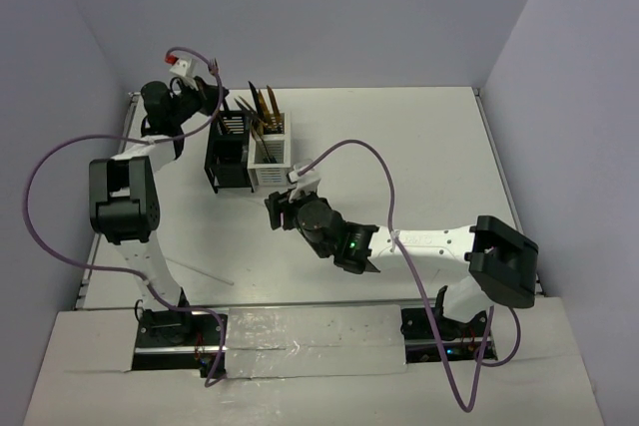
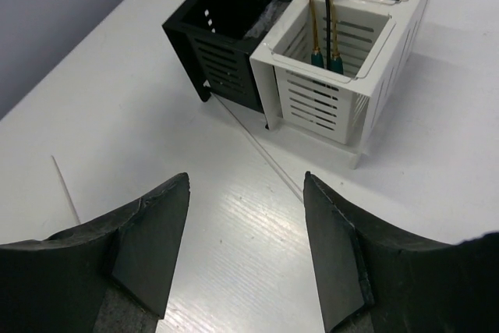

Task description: Sort the eating utensils into containers

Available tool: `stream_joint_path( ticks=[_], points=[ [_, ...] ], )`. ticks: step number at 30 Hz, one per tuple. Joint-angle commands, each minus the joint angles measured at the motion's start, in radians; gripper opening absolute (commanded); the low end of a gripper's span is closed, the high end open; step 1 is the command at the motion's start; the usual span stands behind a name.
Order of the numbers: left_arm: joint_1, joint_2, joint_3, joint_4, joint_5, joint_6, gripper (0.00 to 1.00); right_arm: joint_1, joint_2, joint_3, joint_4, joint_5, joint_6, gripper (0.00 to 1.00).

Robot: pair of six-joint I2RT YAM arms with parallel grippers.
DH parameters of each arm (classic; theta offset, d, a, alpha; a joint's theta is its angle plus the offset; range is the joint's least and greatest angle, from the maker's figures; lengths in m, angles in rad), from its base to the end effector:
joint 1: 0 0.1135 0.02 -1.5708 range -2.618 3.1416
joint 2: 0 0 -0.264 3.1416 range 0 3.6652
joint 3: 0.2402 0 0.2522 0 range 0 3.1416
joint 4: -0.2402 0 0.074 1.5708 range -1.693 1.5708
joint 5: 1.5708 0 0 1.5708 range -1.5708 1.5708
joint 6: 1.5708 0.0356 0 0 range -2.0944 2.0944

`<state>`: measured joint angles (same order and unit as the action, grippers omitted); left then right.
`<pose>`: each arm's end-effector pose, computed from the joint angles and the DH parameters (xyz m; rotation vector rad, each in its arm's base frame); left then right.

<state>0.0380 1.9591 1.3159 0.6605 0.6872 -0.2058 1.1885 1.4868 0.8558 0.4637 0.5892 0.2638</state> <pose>0.4540 -0.0053 0.2607 0.3596 1.5550 -0.6626 0.1427 0.3018 0.2632 -0.3654 1.7037 0.5644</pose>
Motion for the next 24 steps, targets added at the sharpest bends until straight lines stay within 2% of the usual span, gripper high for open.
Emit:
stream_joint_path(
  ticks=[1, 3, 6, 8, 10, 12, 17, 21, 23, 24],
  points=[
    [0.0, 0.006, -0.05, 0.08, -0.017, 0.058, 0.01, -0.003, -0.005, 0.046, -0.049, 0.001, -0.009, 0.68],
    [0.0, -0.005, -0.085, 0.106, -0.02, 0.059, 0.04, -0.004, 0.004, 0.068, -0.086, -0.014, -0.003, 0.69],
    [0.0, -0.009, -0.101, 0.11, -0.006, 0.057, 0.17, -0.006, 0.016, 0.081, -0.12, -0.031, 0.006, 0.69],
    [0.0, -0.012, -0.11, 0.11, -0.002, 0.057, 0.32, -0.007, 0.02, 0.077, -0.123, -0.043, 0.009, 0.7],
    [0.0, -0.016, -0.116, 0.105, 0.003, 0.057, 0.51, -0.015, 0.029, 0.083, -0.146, -0.052, 0.025, 0.72],
    [0.0, -0.026, -0.121, 0.088, 0.011, 0.057, 0.57, -0.041, 0.038, 0.101, -0.183, -0.087, 0.064, 0.73],
    [0.002, -0.072, -0.144, 0.053, 0.023, 0.068, 0.61, -0.125, 0.05, 0.088, -0.255, -0.276, 0.129, 0.72],
    [0.005, -0.158, -0.175, 0.031, -0.014, 0.043, 0.62, -0.184, 0.116, 0.166, -0.404, -0.408, 0.127, 0.7],
    [0.008, -0.19, -0.153, -0.027, -0.055, 0.028, 0.63, -0.213, 0.17, 0.195, -0.439, -0.446, 0.126, 0.67],
    [0.008, -0.221, -0.139, -0.124, -0.104, 0.028, 0.63, -0.219, 0.187, 0.221, -0.451, -0.468, 0.114, 0.67]
  ],
)
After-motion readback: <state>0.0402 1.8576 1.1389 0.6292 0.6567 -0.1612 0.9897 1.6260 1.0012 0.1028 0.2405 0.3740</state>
